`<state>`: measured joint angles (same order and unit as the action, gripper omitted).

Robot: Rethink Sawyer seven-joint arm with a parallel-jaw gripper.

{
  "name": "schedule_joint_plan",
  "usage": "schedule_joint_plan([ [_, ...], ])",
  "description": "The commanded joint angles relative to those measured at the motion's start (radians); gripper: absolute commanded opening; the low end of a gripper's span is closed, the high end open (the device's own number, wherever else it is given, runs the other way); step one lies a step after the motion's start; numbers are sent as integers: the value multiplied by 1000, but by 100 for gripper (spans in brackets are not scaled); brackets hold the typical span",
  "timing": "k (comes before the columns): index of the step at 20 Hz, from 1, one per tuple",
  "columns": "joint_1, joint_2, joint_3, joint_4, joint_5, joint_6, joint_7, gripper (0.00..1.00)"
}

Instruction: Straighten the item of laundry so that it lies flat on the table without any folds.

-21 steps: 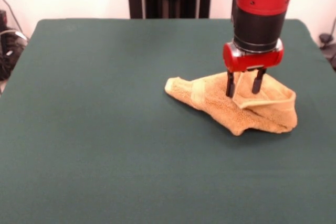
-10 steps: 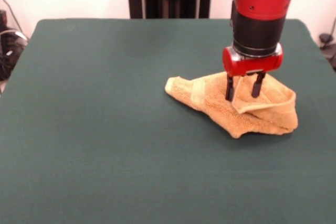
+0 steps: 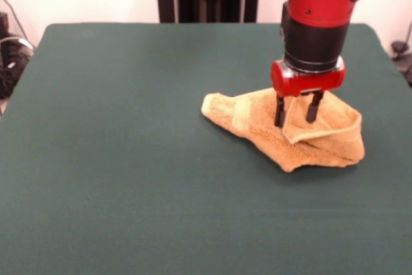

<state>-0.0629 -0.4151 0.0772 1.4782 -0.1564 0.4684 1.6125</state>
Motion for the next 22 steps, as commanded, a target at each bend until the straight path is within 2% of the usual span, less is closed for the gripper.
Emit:
schedule_joint_plan([
  [1, 7, 108, 40, -49, -58, -101, 74, 100],
  [11, 21, 171, 26, -84, -71, -140, 96, 100],
  [16, 20, 175, 29, -80, -74, -151, 94, 100],
  [19, 10, 176, 40, -76, -66, -145, 90, 100],
  [20, 4, 179, 48, -76, -52, -87, 77, 100],
  [21, -7, 183, 63, -74, -43, -16, 44, 0],
  [22, -9, 182, 65, -76, -47, -24, 40, 0],
])
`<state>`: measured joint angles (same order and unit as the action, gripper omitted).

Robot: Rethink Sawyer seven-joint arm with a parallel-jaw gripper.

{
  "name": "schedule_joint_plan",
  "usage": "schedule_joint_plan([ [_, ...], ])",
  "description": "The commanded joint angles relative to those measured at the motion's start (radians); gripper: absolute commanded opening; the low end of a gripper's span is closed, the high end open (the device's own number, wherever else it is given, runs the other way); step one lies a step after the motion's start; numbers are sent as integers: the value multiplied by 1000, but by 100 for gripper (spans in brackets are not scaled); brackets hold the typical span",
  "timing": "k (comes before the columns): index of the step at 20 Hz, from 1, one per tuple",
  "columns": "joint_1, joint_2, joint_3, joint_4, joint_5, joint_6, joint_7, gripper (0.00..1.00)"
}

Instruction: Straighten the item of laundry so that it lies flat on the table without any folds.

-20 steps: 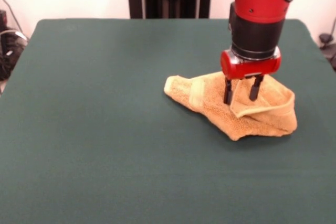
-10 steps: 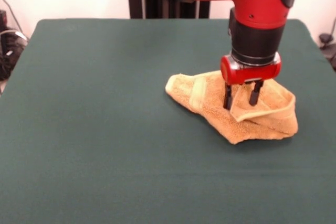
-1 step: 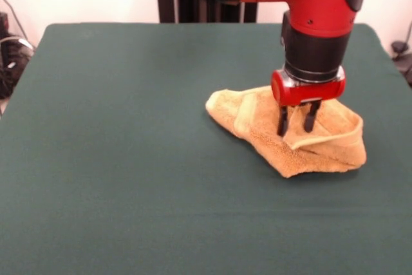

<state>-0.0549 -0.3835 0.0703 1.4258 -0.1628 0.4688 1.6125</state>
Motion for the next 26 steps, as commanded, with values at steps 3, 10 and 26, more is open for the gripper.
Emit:
schedule_joint_plan([
  [3, -25, 150, 83, -25, -46, -32, 25, 0],
  [10, -18, 152, 82, -57, -70, -43, 1, 0],
  [26, -3, 14, 78, -44, -45, 58, -5, 0],
])
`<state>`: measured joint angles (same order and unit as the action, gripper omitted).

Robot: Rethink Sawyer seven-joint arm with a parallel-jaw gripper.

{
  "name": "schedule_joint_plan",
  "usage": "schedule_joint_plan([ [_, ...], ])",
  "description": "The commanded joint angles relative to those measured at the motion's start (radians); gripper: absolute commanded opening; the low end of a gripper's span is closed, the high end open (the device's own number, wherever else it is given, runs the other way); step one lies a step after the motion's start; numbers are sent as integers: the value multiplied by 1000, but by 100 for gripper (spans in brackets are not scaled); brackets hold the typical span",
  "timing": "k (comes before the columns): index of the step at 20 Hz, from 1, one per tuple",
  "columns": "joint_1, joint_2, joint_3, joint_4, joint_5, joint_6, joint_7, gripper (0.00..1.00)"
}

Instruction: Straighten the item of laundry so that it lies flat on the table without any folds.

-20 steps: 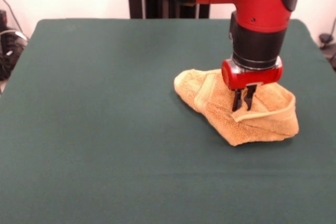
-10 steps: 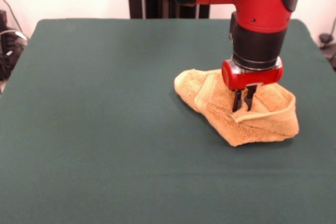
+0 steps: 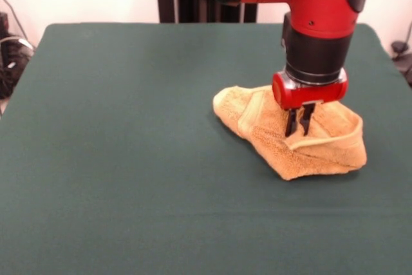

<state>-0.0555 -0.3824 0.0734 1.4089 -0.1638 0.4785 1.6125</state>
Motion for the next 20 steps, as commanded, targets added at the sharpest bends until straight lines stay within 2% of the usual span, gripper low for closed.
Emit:
schedule_joint_plan([
  [1, -5, 11, 81, -35, -47, 57, -19, 0],
  [12, -4, 7, 96, -124, -50, 210, -89, 0],
  [20, -35, 54, 156, -273, -99, 312, -221, 0],
])
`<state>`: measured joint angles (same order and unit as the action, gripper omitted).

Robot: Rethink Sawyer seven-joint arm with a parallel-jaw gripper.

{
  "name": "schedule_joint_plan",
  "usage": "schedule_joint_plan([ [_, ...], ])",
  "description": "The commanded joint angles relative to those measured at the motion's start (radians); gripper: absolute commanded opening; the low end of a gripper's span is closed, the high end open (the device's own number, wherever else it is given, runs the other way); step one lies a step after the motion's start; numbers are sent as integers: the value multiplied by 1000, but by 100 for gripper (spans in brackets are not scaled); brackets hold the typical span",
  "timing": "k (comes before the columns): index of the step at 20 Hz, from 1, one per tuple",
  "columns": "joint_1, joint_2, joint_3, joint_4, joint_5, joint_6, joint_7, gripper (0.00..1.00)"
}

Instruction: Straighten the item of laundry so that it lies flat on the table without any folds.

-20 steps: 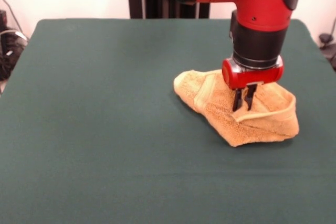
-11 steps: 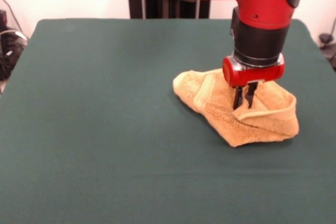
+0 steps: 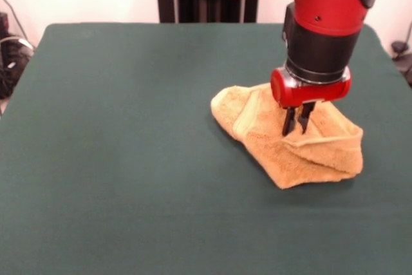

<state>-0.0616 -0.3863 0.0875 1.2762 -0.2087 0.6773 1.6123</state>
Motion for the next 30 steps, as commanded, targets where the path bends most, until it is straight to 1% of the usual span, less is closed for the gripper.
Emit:
schedule_joint_plan([
  [1, -32, 61, 150, -148, -60, 120, -226, 0],
  [4, -33, 70, 166, -187, -78, 167, -247, 0],
  [7, -36, 89, 186, -242, -102, 227, -292, 0],
  [12, -44, 108, 216, -292, -136, 290, -343, 0],
  [13, -47, 109, 223, -296, -144, 290, -350, 0],
  [17, -56, 108, 236, -280, -150, 267, -319, 0],
  [19, -58, 107, 238, -262, -154, 230, -288, 0],
  [24, -53, 87, 218, -163, -151, 121, -137, 0],
  [27, -39, 49, 181, -85, -143, 78, -16, 0],
  [29, -35, 27, 159, -49, -141, 66, 27, 0],
  [30, -38, 27, 157, -42, -139, 65, 32, 0],
])
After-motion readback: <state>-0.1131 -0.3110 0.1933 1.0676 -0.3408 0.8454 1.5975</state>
